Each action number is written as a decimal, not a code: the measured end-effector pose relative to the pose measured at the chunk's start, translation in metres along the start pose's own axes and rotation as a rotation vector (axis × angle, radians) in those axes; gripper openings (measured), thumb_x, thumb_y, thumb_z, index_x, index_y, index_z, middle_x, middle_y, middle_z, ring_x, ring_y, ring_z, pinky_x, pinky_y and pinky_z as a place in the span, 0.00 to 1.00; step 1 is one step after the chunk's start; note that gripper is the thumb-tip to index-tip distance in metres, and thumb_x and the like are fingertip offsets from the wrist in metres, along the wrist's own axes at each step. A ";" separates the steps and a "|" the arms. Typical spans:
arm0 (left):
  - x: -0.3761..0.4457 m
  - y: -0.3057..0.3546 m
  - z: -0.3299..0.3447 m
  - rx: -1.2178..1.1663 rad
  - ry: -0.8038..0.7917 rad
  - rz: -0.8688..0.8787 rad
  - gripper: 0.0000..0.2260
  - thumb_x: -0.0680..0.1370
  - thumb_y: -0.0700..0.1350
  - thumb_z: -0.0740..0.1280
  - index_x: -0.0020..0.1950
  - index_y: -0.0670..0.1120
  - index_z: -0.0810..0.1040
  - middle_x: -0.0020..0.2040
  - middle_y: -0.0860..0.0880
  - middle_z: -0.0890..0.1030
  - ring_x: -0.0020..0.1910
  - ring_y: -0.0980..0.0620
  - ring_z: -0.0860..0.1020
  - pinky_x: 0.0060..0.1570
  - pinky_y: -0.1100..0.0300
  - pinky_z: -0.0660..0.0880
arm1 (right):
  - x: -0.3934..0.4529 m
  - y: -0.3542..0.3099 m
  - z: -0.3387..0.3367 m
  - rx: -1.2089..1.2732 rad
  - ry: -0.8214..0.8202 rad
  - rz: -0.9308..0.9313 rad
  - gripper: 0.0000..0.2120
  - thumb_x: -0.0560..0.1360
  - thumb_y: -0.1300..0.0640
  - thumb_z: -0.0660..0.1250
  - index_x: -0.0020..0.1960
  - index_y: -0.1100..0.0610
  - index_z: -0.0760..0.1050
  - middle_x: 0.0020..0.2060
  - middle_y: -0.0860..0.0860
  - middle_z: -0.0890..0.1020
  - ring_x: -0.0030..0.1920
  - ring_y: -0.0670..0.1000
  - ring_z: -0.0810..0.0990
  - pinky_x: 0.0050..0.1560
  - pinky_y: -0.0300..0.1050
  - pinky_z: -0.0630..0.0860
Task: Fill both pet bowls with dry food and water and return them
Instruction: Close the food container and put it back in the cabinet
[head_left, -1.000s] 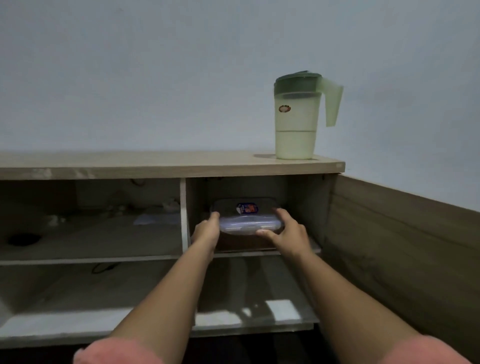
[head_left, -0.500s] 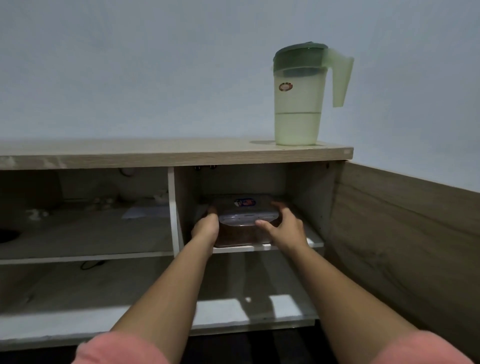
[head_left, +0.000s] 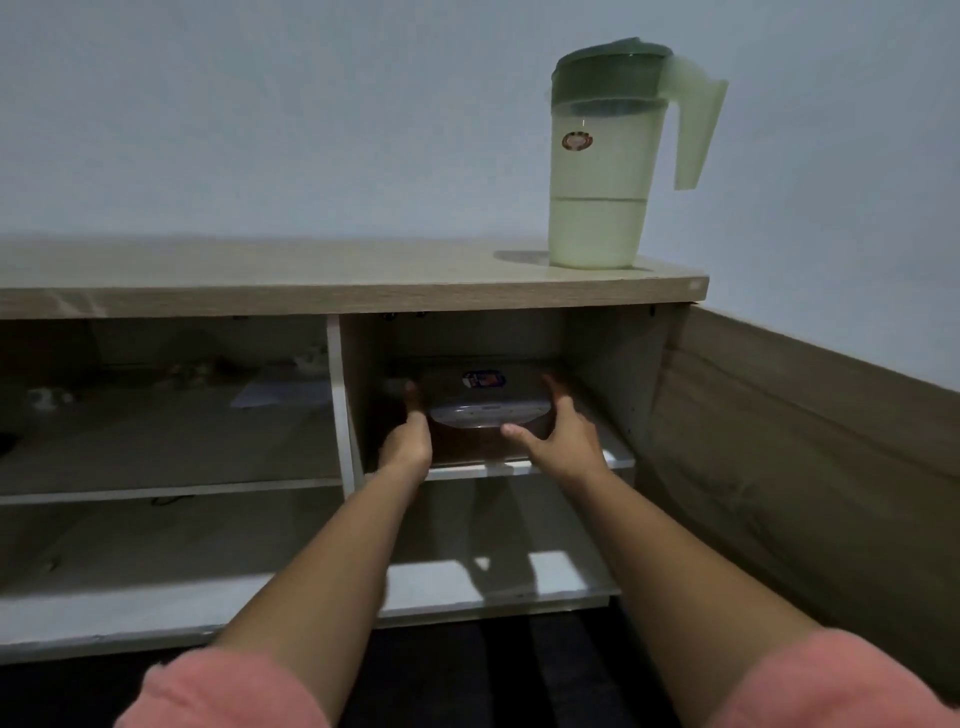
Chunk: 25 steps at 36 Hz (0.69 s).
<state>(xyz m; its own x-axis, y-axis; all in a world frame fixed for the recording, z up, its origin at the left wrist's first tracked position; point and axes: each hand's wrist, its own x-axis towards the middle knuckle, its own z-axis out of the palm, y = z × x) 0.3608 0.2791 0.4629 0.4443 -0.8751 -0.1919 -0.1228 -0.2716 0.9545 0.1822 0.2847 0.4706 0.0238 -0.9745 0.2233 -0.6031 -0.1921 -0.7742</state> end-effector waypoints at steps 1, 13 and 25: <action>-0.008 0.000 -0.002 0.060 0.016 0.005 0.39 0.79 0.67 0.42 0.66 0.37 0.74 0.56 0.38 0.77 0.54 0.42 0.75 0.56 0.55 0.67 | -0.003 -0.001 -0.002 -0.026 -0.014 0.023 0.43 0.71 0.42 0.71 0.77 0.49 0.51 0.69 0.59 0.69 0.69 0.60 0.69 0.66 0.50 0.69; -0.081 0.048 -0.044 0.477 -0.071 -0.021 0.32 0.82 0.61 0.43 0.73 0.40 0.66 0.69 0.37 0.71 0.68 0.38 0.70 0.65 0.49 0.67 | -0.059 -0.076 -0.073 -0.070 -0.221 0.276 0.42 0.72 0.40 0.68 0.78 0.47 0.49 0.76 0.58 0.57 0.75 0.58 0.59 0.70 0.49 0.62; -0.175 0.129 -0.096 0.823 -0.185 0.083 0.26 0.82 0.56 0.53 0.72 0.39 0.67 0.71 0.39 0.69 0.70 0.41 0.68 0.68 0.53 0.65 | -0.119 -0.141 -0.176 -0.223 -0.343 0.419 0.39 0.73 0.38 0.65 0.77 0.52 0.55 0.73 0.59 0.61 0.71 0.60 0.66 0.69 0.50 0.65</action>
<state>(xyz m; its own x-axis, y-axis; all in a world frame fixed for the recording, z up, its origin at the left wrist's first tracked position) 0.3520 0.4358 0.6412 0.2619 -0.9370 -0.2313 -0.7872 -0.3460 0.5104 0.1240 0.4480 0.6580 -0.0183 -0.9511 -0.3082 -0.7689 0.2104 -0.6037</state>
